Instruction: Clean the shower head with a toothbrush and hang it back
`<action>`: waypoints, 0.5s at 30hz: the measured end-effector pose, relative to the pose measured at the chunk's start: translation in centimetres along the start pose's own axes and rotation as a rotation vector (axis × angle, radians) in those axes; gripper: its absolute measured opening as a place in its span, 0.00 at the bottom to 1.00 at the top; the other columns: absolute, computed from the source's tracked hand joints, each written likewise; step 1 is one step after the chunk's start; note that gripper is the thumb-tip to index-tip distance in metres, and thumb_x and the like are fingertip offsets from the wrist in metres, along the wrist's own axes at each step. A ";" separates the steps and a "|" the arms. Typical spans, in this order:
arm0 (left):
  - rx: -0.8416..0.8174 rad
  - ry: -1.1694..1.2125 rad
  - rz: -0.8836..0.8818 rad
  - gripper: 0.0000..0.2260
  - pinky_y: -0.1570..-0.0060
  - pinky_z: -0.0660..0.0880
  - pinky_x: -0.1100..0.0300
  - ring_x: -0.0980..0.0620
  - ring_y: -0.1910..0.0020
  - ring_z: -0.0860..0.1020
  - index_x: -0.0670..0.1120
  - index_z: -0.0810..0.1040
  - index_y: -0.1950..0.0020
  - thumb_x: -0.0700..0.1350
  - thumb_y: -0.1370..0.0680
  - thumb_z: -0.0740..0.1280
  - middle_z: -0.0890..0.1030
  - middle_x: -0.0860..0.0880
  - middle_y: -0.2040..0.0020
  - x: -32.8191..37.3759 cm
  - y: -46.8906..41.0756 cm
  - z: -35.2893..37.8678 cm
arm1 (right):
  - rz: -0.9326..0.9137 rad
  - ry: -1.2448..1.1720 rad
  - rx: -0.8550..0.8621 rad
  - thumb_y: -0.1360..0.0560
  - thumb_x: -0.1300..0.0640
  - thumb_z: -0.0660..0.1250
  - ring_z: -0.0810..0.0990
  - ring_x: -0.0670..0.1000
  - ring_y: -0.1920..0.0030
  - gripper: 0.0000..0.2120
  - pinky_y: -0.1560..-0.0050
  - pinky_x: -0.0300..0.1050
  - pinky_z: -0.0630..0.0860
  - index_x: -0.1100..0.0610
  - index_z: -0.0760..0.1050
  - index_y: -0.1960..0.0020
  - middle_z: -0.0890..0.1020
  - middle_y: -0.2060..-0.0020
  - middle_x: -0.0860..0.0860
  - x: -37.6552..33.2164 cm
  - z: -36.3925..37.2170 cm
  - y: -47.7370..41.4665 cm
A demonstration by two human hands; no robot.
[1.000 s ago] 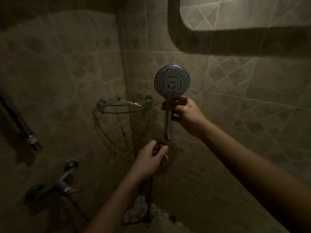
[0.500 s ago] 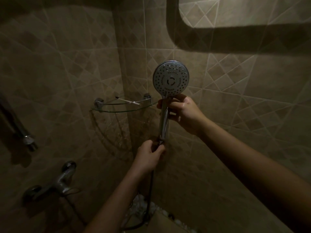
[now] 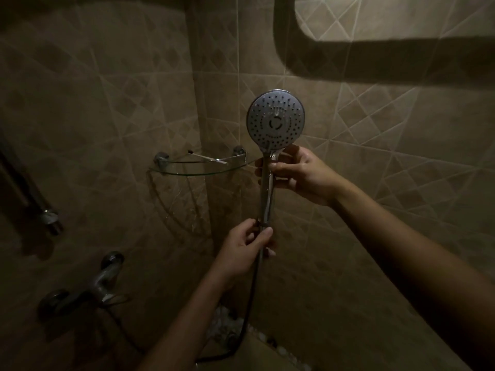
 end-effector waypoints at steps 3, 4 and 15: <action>-0.068 0.065 0.001 0.08 0.49 0.82 0.52 0.45 0.55 0.84 0.43 0.77 0.43 0.45 0.19 0.65 0.85 0.43 0.54 0.1 0.3 0.3 | 0.008 -0.043 -0.044 0.21 0.69 0.61 0.83 0.56 0.44 0.14 0.40 0.57 0.79 0.59 0.73 0.38 0.83 0.46 0.56 0.0 0.0 0.0; -0.069 0.076 0.003 0.08 0.49 0.82 0.52 0.45 0.55 0.84 0.43 0.76 0.43 0.45 0.19 0.65 0.85 0.44 0.54 0.2 0.3 0.3 | 0.005 -0.047 -0.044 0.21 0.69 0.61 0.83 0.57 0.43 0.13 0.40 0.57 0.78 0.60 0.73 0.38 0.83 0.46 0.56 0.1 -0.1 0.0; 0.086 -0.015 0.026 0.02 0.50 0.83 0.46 0.47 0.53 0.86 0.48 0.80 0.50 0.45 0.20 0.68 0.86 0.45 0.54 -0.9 0.3 0.8 | -0.106 0.192 0.069 0.24 0.69 0.67 0.84 0.58 0.42 0.20 0.45 0.54 0.82 0.62 0.72 0.33 0.82 0.45 0.62 0.7 -0.8 0.3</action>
Point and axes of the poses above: each hand's wrist, its own y-axis away from the middle knuckle, its own z-axis out of the palm, x = y × z, the point moved 3 cm from there along -y, towards the middle knuckle
